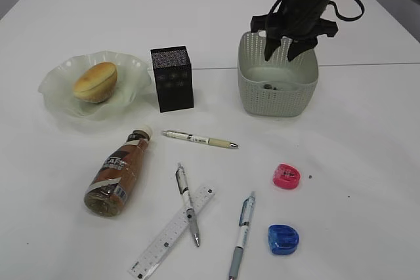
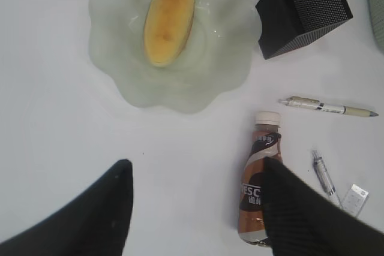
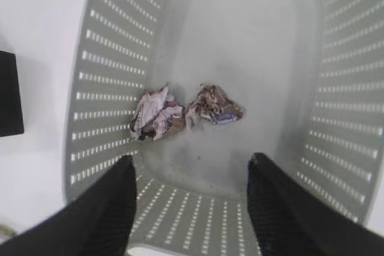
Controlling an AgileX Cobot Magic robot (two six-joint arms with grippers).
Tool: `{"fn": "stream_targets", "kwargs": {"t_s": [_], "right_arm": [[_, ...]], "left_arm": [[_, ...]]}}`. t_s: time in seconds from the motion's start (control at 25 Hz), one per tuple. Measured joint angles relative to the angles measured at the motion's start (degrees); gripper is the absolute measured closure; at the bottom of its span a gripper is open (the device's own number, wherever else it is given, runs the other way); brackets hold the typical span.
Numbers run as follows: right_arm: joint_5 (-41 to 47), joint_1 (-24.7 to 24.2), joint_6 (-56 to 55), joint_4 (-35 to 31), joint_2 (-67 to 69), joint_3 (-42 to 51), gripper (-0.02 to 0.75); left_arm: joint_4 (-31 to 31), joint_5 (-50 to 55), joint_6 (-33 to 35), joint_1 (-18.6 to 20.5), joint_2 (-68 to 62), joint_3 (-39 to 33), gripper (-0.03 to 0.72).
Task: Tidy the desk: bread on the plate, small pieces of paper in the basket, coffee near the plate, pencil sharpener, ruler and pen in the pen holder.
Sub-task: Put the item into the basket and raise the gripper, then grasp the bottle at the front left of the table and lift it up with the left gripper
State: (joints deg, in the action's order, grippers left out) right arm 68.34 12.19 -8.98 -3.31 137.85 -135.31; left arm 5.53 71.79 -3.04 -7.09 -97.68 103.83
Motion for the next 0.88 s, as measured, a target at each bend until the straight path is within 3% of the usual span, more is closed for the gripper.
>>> {"fn": "stream_targets", "kwargs": {"t_s": [0.08,0.2,0.44,0.88], "right_arm": [[-0.4,0.0,0.0,-0.1,0.0,0.0,0.279],[0.3,0.0,0.0,-0.3,0.0,-0.1,0.244],[2.7,0.0,0.0,-1.4,-1.0,-0.8,0.237],[3.0,0.0,0.0,-2.7,-10.5,1.7,0.239]], "left_arm": [[0.0,0.0,0.0,0.0,0.0,0.0,0.201],[0.0,0.0,0.0,0.0,0.0,0.0,0.201],[0.6,0.0,0.0,-0.6,0.0,0.0,0.201],[1.7,0.0,0.0,-9.1,-2.7,0.0,0.195]]}}
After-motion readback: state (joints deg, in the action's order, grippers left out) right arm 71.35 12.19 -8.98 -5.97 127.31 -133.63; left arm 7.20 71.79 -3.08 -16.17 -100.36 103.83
